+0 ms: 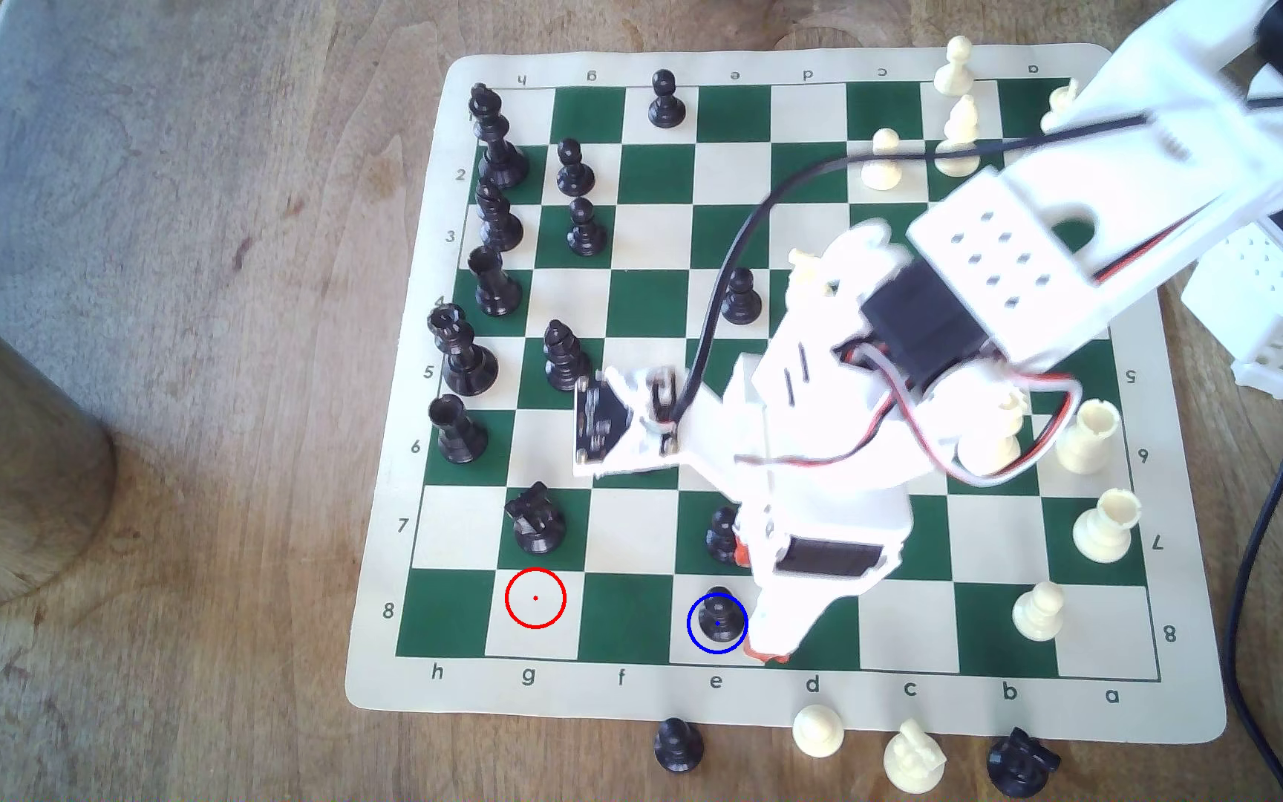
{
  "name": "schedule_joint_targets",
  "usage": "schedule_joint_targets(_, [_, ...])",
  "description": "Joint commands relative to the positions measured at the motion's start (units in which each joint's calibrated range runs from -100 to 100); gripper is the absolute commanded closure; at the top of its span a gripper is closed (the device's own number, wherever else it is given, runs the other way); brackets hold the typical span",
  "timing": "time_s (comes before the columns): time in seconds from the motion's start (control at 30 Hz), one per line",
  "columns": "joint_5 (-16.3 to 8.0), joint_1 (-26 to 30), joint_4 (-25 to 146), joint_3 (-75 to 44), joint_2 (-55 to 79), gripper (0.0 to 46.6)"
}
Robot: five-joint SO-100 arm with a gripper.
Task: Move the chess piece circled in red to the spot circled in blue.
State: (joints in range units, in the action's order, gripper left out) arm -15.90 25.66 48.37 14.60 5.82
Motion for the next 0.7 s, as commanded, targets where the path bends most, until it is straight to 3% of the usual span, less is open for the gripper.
schedule_joint_targets(0.0, [-0.20,1.05,3.97,-3.72,-11.85,27.7])
schedule_joint_targets(0.23, [2.25,-2.16,6.34,9.16,-25.35,26.8])
schedule_joint_targets(0.4, [3.86,-7.40,6.51,21.94,-39.86,25.6])
schedule_joint_targets(0.67, [6.11,-14.20,8.88,32.37,-56.42,25.5])
